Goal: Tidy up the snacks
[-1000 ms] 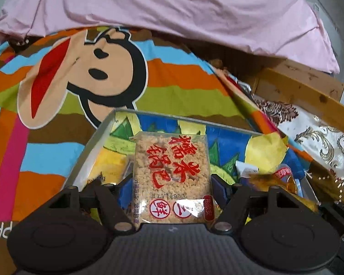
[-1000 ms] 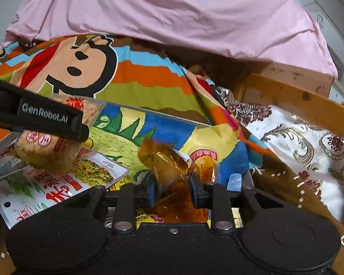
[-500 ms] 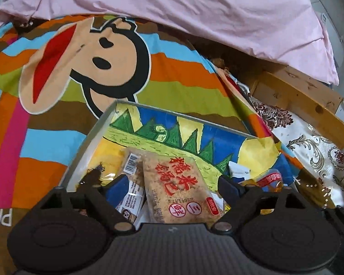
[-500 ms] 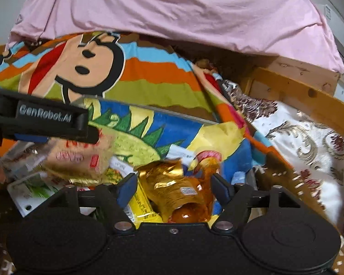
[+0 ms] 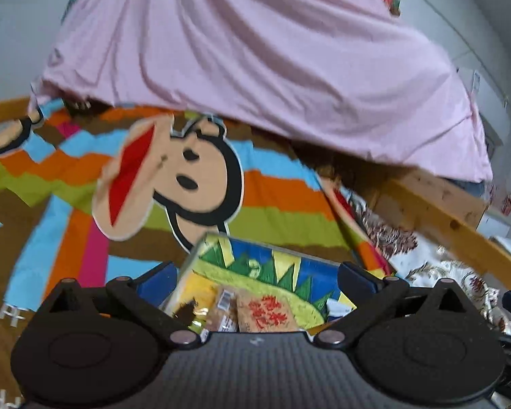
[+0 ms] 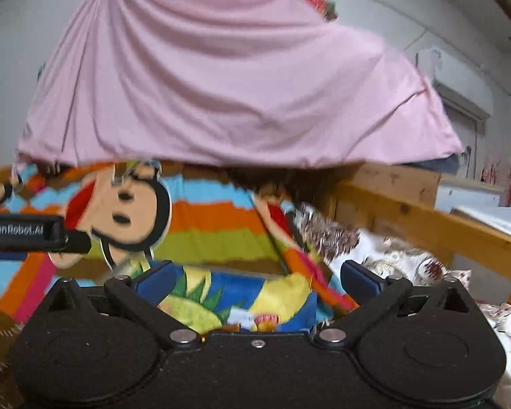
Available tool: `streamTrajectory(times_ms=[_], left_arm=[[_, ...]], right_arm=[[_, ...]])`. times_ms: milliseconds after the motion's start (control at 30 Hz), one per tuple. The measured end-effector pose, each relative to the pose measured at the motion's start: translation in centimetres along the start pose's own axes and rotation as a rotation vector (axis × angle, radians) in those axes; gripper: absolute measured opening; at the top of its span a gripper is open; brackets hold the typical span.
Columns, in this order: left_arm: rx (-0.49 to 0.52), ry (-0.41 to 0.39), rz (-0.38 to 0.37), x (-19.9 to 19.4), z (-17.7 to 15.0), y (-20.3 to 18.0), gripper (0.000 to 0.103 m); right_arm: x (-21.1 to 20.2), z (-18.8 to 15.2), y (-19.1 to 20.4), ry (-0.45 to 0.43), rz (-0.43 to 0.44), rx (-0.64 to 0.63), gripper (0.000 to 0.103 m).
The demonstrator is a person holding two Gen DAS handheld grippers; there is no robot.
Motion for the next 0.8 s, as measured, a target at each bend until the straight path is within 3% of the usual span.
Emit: streamTrajectory(times_ms=[167, 600, 800], left_arm=[[0.013, -0.066, 0.012, -3.8, 0.1, 0.3, 0.102], [0.058, -0.149, 0.071, -11.9, -0.5, 1.5, 0.102], [0.083, -0.123, 0.093, -14.5, -2.5, 2.3, 0.102]], right_arm=[[-3.5, 1.1, -0.8, -0.049, 0.006, 0.017, 0.102], [-11.1, 3.2, -1.0, -0.176, 0.026, 0.027, 0.102], [-13.9, 2.7, -0.8, -0.181, 0.042, 0.025, 0.102]])
Point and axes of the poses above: each gripper's, at about its wrist camera, not at the fingertips, and x roughly the way its jaws point, y to its left, z to its top, the point moved 8 cm from there along x, roughly the way its jaws point, and after that the axes turned 5 degrees about z, right-handed, at the moved point
